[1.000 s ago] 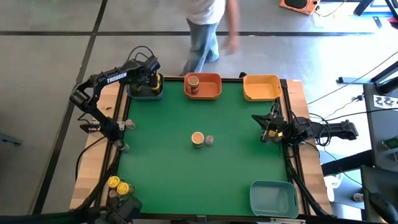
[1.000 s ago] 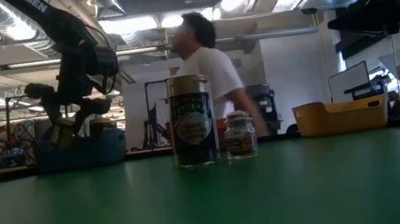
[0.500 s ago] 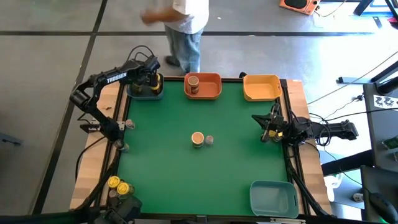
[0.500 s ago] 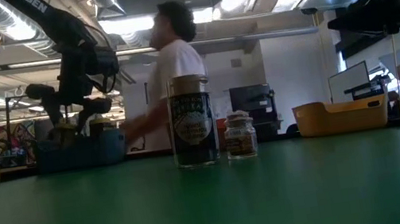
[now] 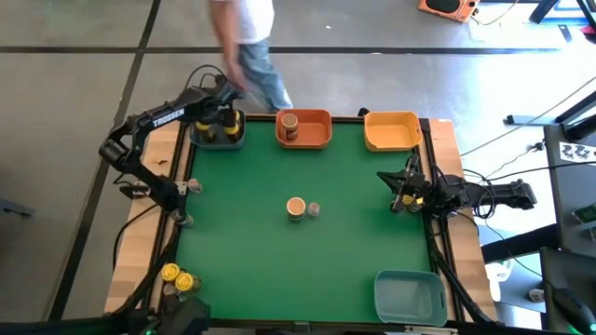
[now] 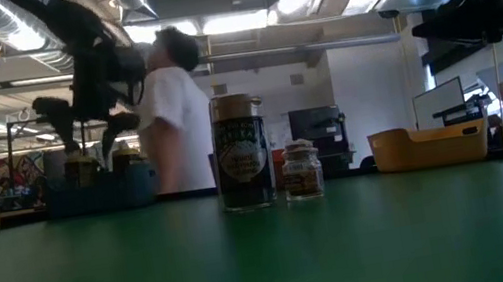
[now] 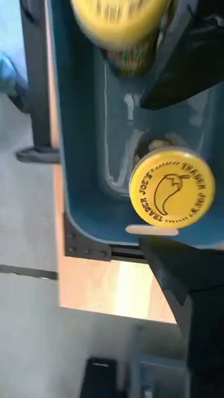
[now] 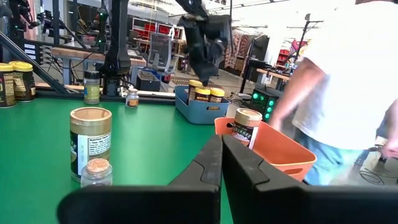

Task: Sort spices by type
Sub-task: Put the yellow seasoning bottle into the blue bin

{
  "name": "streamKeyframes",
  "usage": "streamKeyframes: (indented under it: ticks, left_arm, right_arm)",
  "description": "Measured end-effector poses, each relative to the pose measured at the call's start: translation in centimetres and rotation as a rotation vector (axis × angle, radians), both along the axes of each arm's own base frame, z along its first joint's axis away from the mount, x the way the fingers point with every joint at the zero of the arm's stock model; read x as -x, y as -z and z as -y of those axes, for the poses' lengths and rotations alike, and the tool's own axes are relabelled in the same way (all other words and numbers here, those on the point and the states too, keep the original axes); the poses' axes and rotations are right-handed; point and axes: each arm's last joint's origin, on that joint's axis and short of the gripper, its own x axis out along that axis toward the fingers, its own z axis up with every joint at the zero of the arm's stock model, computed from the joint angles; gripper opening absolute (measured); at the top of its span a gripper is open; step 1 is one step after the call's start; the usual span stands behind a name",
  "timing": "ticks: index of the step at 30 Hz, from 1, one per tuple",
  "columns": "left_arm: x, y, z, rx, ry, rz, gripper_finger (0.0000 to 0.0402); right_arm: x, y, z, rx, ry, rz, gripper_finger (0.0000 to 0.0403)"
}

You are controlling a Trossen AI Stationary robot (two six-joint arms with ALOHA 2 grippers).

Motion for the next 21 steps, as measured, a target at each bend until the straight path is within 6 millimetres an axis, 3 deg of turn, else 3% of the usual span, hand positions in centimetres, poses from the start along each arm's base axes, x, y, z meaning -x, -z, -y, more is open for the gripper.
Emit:
streamKeyframes:
  ticks: [4, 12, 21]
  left_arm:
    - [-0.9, -2.8, 1.2, -0.068, 0.102, 0.036, 0.0347]
    - [-3.3, -7.4, 5.9, -0.214, 0.295, 0.175, 0.0347]
    - [-5.4, -8.6, 10.7, -0.217, 0.502, 0.269, 0.0347]
  right_arm:
    - [0.0, 0.0, 0.0, 0.0, 0.0, 0.0, 0.0012]
    - [0.0, 0.0, 0.0, 0.0, 0.0, 0.0, 0.0012]
    - [0.0, 0.0, 0.0, 0.0, 0.0, 0.0, 0.0012]
